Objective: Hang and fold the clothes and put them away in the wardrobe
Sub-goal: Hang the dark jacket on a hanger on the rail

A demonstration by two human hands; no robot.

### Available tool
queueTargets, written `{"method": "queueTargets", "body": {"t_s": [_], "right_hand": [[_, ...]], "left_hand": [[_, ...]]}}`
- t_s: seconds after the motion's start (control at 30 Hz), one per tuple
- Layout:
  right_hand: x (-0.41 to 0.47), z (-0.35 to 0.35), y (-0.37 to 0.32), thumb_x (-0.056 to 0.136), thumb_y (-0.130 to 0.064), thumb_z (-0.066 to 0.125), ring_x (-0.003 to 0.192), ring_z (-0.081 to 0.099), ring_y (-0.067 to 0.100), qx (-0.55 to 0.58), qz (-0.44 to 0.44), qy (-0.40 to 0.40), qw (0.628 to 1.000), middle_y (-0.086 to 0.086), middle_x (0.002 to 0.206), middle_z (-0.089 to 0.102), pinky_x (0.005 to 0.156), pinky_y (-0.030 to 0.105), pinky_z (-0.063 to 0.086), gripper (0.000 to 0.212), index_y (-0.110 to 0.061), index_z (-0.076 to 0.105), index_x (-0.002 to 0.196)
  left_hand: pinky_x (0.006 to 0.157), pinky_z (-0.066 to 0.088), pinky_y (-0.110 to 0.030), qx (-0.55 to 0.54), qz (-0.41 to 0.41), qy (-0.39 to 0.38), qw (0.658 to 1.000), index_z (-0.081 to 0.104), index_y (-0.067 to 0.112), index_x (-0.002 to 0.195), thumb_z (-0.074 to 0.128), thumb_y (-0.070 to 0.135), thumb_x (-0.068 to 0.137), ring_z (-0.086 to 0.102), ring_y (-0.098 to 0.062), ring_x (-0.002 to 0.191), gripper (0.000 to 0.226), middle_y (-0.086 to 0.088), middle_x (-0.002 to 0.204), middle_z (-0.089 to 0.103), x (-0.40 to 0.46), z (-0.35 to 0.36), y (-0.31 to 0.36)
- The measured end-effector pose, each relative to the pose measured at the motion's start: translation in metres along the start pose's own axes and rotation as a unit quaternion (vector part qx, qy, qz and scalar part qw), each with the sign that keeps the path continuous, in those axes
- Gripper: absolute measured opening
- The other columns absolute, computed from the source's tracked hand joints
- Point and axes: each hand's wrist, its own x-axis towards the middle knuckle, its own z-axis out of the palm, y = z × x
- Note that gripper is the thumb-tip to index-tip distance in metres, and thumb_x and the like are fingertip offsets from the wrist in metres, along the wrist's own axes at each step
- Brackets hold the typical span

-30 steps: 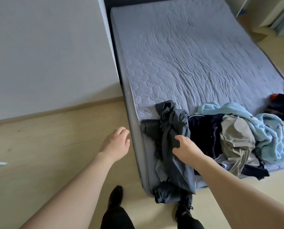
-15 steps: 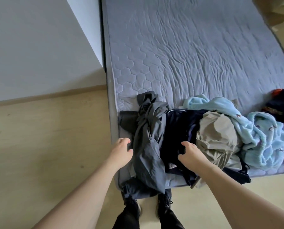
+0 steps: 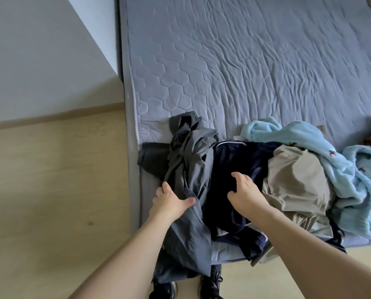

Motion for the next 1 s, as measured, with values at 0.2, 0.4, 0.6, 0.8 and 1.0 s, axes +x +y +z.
{"method": "queueTargets", "body": {"t_s": [0.2,0.4,0.6,0.8,1.0], "right_hand": [[0.068,0.016,-0.016,0.086,-0.012,0.046,0.145,0.004,0.03,-0.307,-0.147,0.031,0.94,0.011,0.157,-0.015,0.116,0.039,0.018,0.097,-0.033,-0.027,0.144],[0.093,0.04,-0.042,0.089,-0.023,0.054,0.145,-0.01,0.034,-0.393,-0.159,-0.006,0.905,0.008,0.154,-0.028,0.113,0.057,0.012,0.083,-0.039,0.0,0.149],[0.065,0.002,-0.083,0.081,-0.018,0.058,0.124,0.048,0.028,-0.116,-0.153,-0.057,0.98,0.007,0.134,0.051,0.097,0.033,0.042,0.035,-0.022,0.061,0.116],[-0.016,-0.08,-0.163,0.087,0.004,0.042,0.08,0.06,0.025,0.331,-0.083,0.089,0.936,0.01,0.08,0.065,0.066,0.027,0.051,0.03,-0.018,0.061,0.081],[-0.131,-0.135,-0.257,0.096,-0.003,0.041,0.075,0.058,0.019,0.578,-0.109,0.019,0.808,0.001,0.081,0.063,0.073,0.03,0.054,0.029,-0.024,0.056,0.082]], "left_hand": [[0.09,0.049,-0.037,-0.082,0.023,-0.004,0.996,0.053,0.015,0.123,0.05,0.03,0.09,0.056,-0.029,0.107,0.036,-0.009,0.123,0.056,0.028,0.035,-0.008],[0.054,0.039,-0.01,-0.308,0.183,0.07,0.931,0.054,0.033,0.068,0.054,0.011,0.087,0.047,0.0,0.056,0.029,0.016,0.059,0.051,-0.027,-0.026,-0.004],[0.046,0.022,-0.021,-0.394,0.226,0.106,0.884,0.027,0.021,0.053,0.049,0.013,0.057,0.023,-0.009,0.049,0.023,0.01,0.049,0.026,-0.095,-0.118,-0.001],[0.056,0.023,-0.03,-0.451,0.137,0.087,0.878,0.031,0.019,0.052,0.056,0.017,0.045,0.027,-0.017,0.055,0.026,0.0,0.057,0.029,-0.161,-0.163,-0.014],[0.046,0.031,-0.019,-0.373,0.254,0.028,0.892,0.039,0.009,0.06,0.054,-0.002,0.078,0.035,-0.009,0.042,0.026,0.002,0.048,0.036,-0.263,-0.186,-0.028]]}}
